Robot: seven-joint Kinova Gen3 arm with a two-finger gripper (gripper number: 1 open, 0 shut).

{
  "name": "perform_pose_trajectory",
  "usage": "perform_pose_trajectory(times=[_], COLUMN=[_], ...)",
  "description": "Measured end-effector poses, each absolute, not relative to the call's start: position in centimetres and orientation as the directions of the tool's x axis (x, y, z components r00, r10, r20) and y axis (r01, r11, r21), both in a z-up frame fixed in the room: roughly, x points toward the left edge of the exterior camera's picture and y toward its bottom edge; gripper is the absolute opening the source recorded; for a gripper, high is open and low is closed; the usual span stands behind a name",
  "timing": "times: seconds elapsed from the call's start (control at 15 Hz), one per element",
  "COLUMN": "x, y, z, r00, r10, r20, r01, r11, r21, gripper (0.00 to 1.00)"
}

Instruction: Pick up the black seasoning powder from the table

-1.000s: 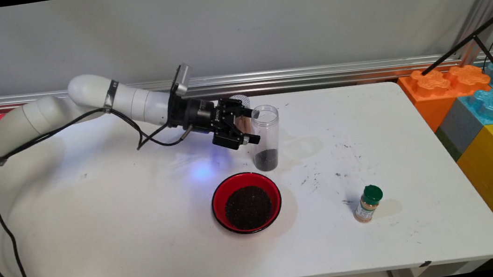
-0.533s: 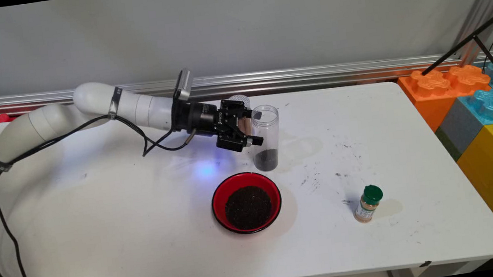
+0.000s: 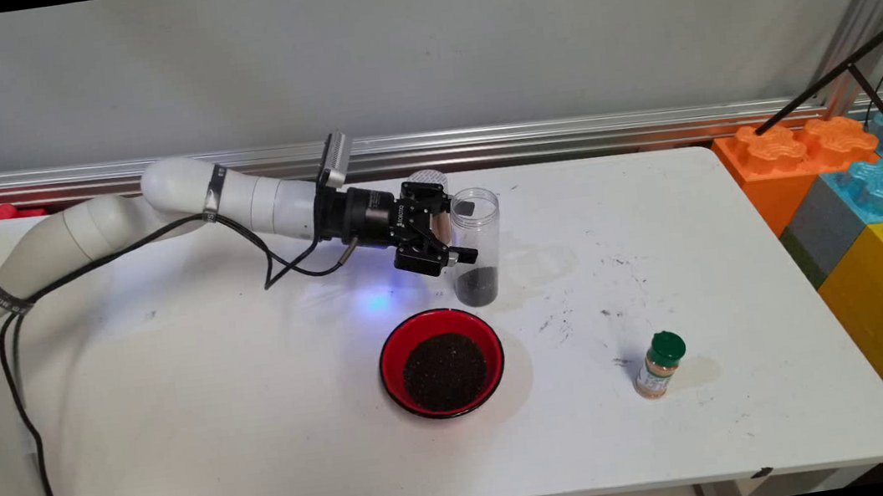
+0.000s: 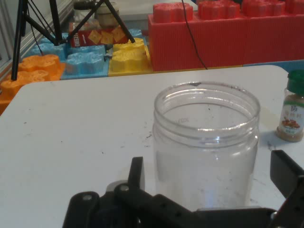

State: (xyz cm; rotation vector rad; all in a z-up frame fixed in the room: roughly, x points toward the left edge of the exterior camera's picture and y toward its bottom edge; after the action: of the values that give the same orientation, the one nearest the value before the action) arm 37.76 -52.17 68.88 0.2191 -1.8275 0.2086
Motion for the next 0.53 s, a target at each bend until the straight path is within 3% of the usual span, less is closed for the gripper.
perform_pose_trajectory(times=[0.53], x=[36.97], y=[-52.36], z=[68.06], r00=[-0.254], r10=[-0.030], r20=[0.967], r01=[-0.260], r11=[0.965], r21=[-0.038], gripper=[1.00])
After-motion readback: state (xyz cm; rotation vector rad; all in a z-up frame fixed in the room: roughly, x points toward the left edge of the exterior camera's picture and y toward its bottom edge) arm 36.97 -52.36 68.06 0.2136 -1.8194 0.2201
